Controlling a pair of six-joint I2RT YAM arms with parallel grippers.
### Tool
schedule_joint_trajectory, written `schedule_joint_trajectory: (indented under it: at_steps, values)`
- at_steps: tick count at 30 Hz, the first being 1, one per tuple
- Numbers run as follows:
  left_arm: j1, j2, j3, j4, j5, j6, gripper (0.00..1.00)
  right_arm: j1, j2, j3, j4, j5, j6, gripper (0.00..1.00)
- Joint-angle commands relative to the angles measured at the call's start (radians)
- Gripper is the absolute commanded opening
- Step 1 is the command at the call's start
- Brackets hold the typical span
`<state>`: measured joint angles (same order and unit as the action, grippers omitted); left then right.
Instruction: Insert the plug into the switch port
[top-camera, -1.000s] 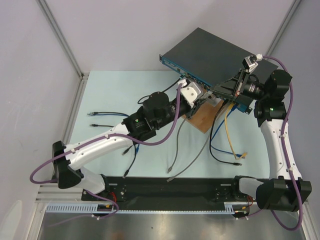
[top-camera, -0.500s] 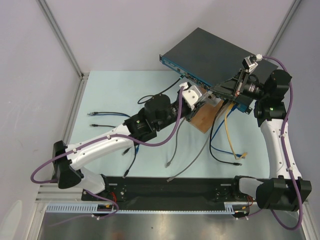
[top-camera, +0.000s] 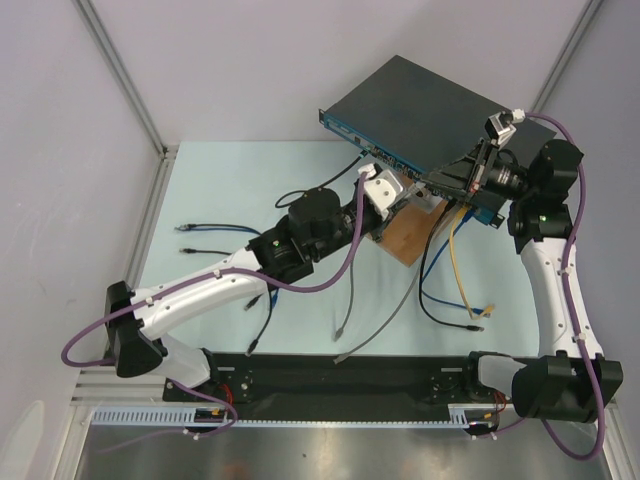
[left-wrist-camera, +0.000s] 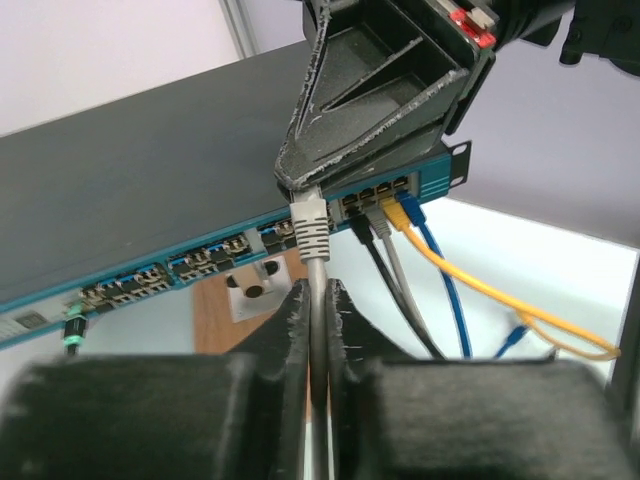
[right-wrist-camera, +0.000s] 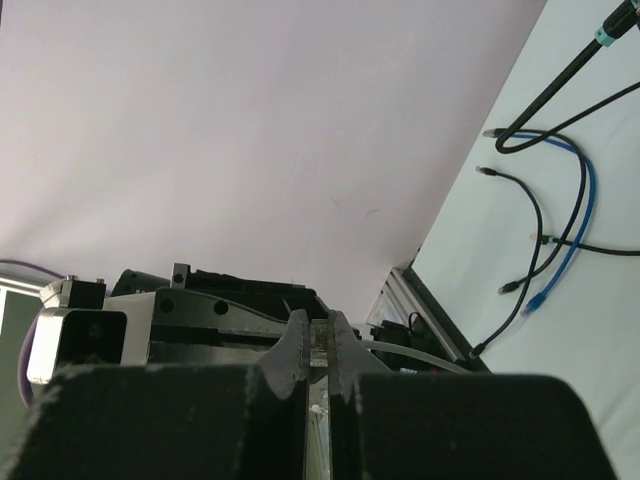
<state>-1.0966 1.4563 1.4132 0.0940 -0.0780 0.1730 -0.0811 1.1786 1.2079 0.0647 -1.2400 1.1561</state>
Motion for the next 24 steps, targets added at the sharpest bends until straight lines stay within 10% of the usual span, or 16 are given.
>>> schedule_joint_trajectory:
  at_steps: [1, 5, 9, 16, 24]
  values:
    - [0.001, -0.043, 0.018, 0.044, 0.010, 0.000, 0.01, -0.003, -0.002, 0.001, 0.012, -0.019, 0.004, 0.00]
    - [0.001, -0.022, 0.091, -0.052, 0.096, -0.044, 0.00, -0.034, 0.003, 0.018, -0.098, -0.007, -0.090, 0.20]
    - [-0.008, 0.068, 0.240, -0.301, 0.109, -0.127, 0.00, -0.115, 0.012, 0.109, -0.282, 0.026, -0.257, 0.96]
    - [-0.006, 0.277, 0.522, -0.638, 0.081, -0.225, 0.00, -0.284, 0.050, 0.311, -0.486, 0.082, -0.489, 1.00]
    - [-0.075, 0.332, 0.552, -0.654, -0.127, -0.294, 0.00, -0.410, 0.050, 0.483, -0.893, 0.289, -0.858, 1.00]
